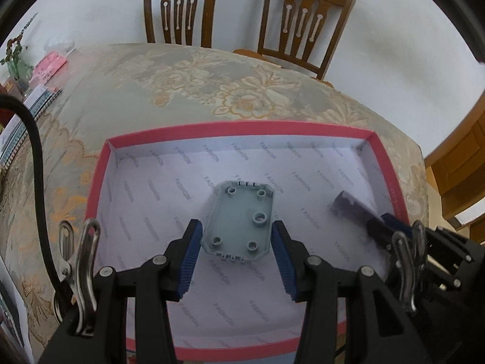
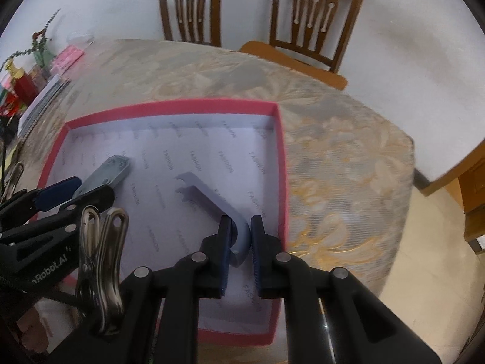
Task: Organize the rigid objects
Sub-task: 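Open left tool to drop the plate in the tray while right releases the handle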
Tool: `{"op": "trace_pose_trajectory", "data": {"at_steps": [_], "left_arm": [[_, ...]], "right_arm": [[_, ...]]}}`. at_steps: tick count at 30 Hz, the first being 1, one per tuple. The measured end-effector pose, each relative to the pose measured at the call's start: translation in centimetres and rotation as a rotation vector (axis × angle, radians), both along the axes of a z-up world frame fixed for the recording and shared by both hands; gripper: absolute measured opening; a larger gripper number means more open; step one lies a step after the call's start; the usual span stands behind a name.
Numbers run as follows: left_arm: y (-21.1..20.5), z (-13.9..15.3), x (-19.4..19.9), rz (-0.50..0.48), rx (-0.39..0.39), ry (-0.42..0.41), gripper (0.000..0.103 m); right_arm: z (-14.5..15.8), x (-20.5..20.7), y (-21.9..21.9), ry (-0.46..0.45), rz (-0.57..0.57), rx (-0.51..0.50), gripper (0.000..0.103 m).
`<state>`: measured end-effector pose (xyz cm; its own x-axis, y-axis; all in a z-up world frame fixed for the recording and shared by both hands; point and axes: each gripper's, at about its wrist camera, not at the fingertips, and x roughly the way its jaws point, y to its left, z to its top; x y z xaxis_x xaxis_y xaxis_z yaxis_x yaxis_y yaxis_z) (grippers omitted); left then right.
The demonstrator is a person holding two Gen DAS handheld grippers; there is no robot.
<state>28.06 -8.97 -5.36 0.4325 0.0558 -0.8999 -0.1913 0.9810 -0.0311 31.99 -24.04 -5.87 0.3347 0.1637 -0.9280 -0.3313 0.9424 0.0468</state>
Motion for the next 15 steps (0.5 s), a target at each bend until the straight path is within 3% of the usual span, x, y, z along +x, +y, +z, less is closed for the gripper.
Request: {"op": "trace_pose_trajectory", "data": {"at_steps": [7,11,15], "left_arm": [[-1.6,-0.3,1.3,-0.001,-0.011,0.021,0.05],[-2.4,-0.3,1.6,-0.009,-0.006,0.029,0.055],[-2.7,0.3,1.4,-0.01,0.018,0.021,0.057]], "right_arm": [[0.1,1.1,-2.2,-0.028,-0.035,-0.033,0.013],[0.1,1.3,-2.6,-0.012,-0.024,-0.009,0.013],[0.1,1.4,-2.9,0.007,-0.03,0.046,0.024]]}}
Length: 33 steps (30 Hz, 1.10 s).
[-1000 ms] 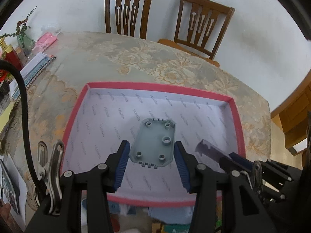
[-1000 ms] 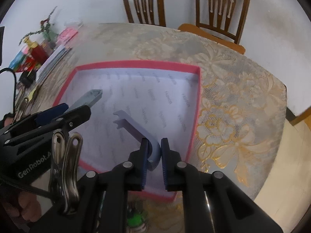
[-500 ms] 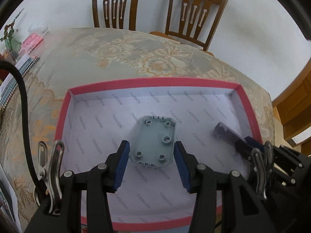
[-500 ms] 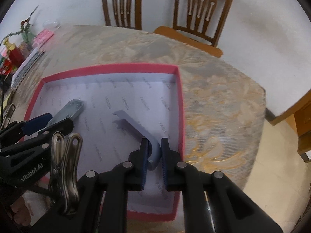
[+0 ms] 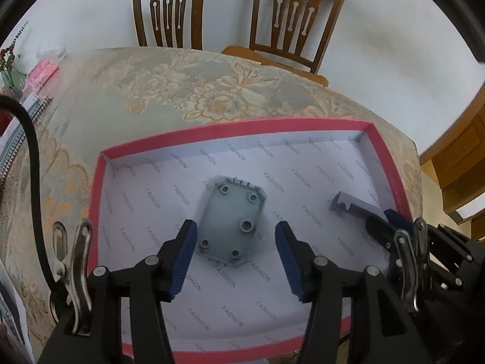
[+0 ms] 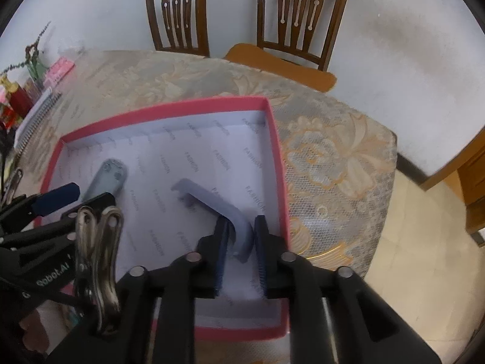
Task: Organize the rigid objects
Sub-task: 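Open left tool to drop the plate in the tray while right releases the handle, then withdraw both tools from the tray back toward the remaining items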
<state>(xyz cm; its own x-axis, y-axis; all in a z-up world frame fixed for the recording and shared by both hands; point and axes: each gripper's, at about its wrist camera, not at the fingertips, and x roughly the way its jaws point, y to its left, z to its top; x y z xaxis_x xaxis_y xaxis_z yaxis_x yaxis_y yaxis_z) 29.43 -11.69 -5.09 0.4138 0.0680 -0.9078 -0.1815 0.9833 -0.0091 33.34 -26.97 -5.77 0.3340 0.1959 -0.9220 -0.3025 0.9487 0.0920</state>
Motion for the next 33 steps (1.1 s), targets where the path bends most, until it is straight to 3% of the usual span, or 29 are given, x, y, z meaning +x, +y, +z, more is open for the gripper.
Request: {"op": "trace_pose_trajectory", "data": {"at_steps": [4,7,20,26,33], "left_arm": [[0.4,0.7,-0.7,0.03,0.006,-0.002,0.057],[0.6,1.2,-1.4,0.032,0.014,-0.003,0.057],[0.8,4.2,-5.1,-0.017,0.008,-0.039,0.057],[1.4,5.0,-7.5,-0.007,-0.01,-0.048,0.057],[2.2,5.7,-10.4,-0.028,0.025,-0.049,0.057]], "right_arm": [[0.8,-0.8,0.2,-0.022,0.007,0.029,0.037],[1.7,-1.5,0.3,-0.042,0.008,0.043,0.041],[5.3,-5.3,-0.1,-0.056,0.004,0.07,0.043],[5.7,-7.6,-0.1,-0.023,0.037,0.071,0.047],[5.8,-10.5,0.0,0.044,0.022,0.09,0.048]]}}
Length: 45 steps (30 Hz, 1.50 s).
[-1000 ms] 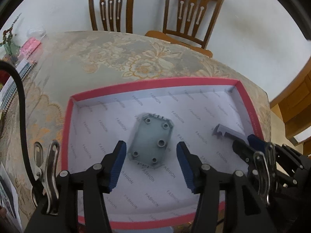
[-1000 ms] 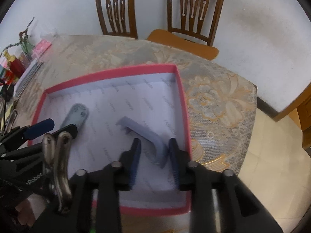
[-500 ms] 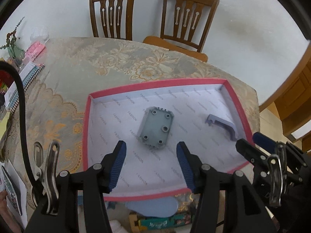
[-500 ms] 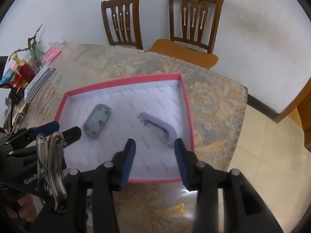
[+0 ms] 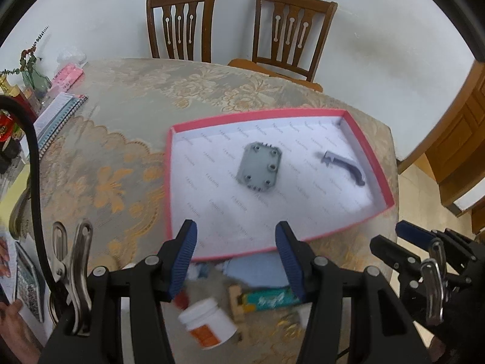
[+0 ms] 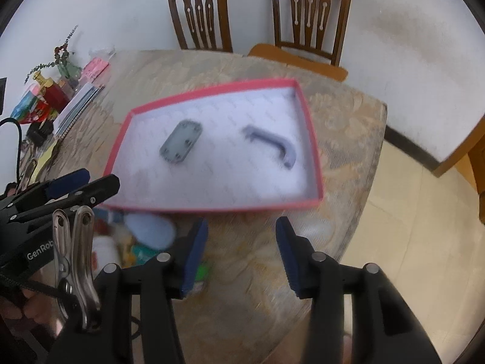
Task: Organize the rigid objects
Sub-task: 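Withdraw both tools from the tray back toward the remaining items, then grasp the white earbud case with left tool while right grasps the white plug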
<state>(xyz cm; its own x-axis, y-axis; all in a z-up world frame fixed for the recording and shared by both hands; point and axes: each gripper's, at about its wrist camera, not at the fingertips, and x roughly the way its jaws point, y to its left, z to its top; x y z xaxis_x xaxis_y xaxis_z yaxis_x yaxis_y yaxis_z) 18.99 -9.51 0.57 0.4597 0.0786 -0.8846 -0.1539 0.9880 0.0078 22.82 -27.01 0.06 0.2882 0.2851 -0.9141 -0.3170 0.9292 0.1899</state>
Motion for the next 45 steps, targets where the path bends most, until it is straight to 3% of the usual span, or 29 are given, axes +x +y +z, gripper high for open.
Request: {"op": "trace_pose_trajectory", "data": {"at_steps": [5,17,22,31,45], "left_arm": [[1.4,-0.1,-2.2,0.022,0.043,-0.004,0.057],[5.9,-3.5,-6.1,0.098,0.022,0.052,0.057],[8.2,-5.1,-7.1,0.103,0.086,0.079,0.057],[9.9,-6.8,-6.7,0.051,0.037,0.107,0.062],[10.5,-7.9,-5.6,0.096,-0.008,0.078,0.064]], "right_arm": [[-0.8,-1.8,1.1,0.042,0.058,0.0,0.051],[-3.0,-4.6,2.8,0.124,0.135,-0.038,0.052],[-3.4,-4.9,3.1,0.131,0.143,-0.046,0.052],[-3.9,-4.3,3.6,0.14,0.148,-0.053,0.052],[-4.0,-4.3,3.4,0.156,0.142,-0.054,0.052]]}}
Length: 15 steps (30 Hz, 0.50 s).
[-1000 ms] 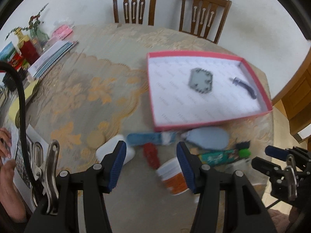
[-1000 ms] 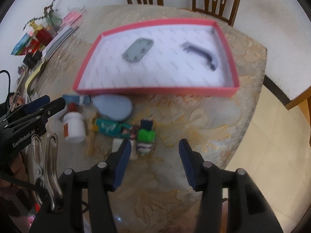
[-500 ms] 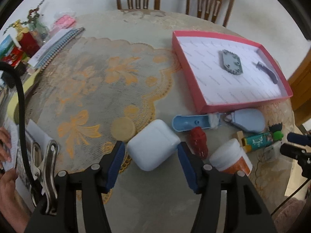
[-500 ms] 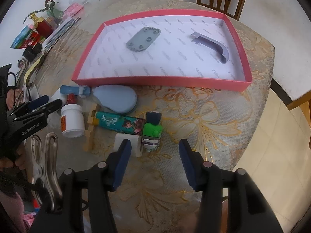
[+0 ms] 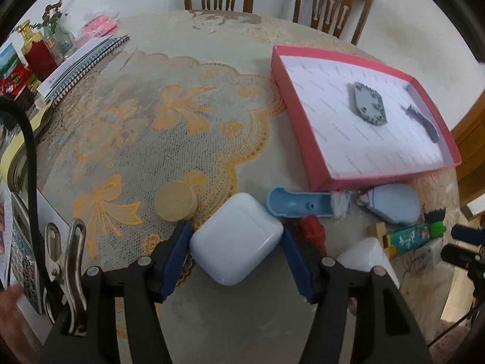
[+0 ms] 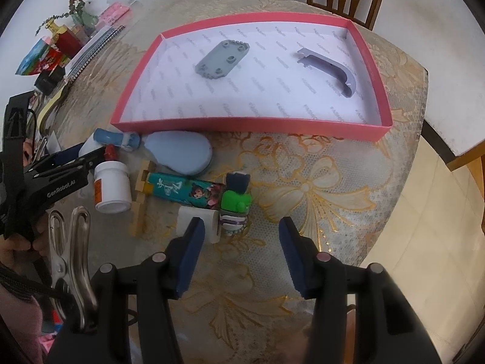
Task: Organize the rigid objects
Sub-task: 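Grasp the white earbud case with left tool while right grasps the white plug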
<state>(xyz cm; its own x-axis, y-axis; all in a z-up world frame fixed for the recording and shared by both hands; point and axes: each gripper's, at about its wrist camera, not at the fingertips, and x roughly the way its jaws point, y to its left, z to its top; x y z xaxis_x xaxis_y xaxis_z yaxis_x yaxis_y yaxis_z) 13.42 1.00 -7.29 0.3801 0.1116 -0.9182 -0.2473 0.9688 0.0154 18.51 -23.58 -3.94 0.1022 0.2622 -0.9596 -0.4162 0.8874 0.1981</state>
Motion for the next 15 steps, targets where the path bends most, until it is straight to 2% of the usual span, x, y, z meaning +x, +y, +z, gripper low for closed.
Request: {"op": "trace_pose_trajectory", "data": {"at_steps": [7,15], "left_arm": [[-0.2,0.1,-0.8,0.003,0.001,-0.025,0.064],[-0.4,1.8,-2.7,0.087,-0.03,-0.06,0.064]], "right_arm": [[0.0,0.0,-0.3,0.0,-0.005,0.011,0.052],[0.1,0.3,-0.6,0.003,-0.019,0.025,0.052]]}}
